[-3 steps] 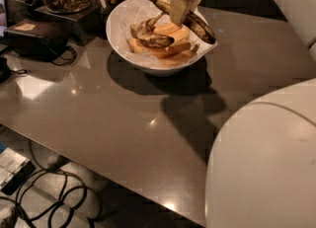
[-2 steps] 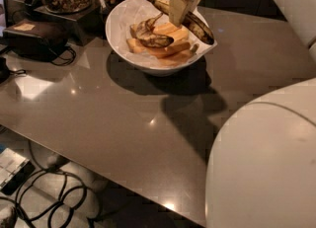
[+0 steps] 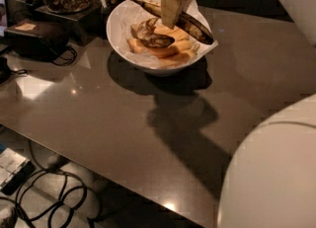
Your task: Pick banana from white bowl
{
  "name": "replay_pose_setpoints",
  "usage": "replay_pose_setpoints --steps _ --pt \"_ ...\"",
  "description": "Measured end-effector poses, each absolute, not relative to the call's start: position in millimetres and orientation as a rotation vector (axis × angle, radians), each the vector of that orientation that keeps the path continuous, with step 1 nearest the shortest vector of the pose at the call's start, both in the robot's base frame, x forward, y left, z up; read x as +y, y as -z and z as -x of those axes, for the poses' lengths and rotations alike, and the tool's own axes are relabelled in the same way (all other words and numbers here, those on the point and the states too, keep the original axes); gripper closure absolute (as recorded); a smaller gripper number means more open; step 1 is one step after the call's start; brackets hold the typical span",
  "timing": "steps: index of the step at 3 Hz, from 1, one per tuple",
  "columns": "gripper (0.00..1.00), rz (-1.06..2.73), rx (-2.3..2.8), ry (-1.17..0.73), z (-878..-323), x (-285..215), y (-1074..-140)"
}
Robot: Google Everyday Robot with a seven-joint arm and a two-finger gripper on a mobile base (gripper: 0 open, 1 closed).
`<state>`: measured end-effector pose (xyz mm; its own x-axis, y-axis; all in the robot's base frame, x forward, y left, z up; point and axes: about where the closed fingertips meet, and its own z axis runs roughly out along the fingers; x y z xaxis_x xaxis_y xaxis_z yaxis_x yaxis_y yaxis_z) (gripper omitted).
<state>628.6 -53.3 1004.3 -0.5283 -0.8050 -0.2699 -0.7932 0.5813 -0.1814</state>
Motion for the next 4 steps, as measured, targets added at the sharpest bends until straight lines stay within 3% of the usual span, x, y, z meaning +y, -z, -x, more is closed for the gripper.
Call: replay_pose_setpoints --steps 2,4 --pt "1.00 1.294 2.453 0.061 -635 -50 -1006" --pt "1.00 1.395 2.435 0.064 -558 2 -994"
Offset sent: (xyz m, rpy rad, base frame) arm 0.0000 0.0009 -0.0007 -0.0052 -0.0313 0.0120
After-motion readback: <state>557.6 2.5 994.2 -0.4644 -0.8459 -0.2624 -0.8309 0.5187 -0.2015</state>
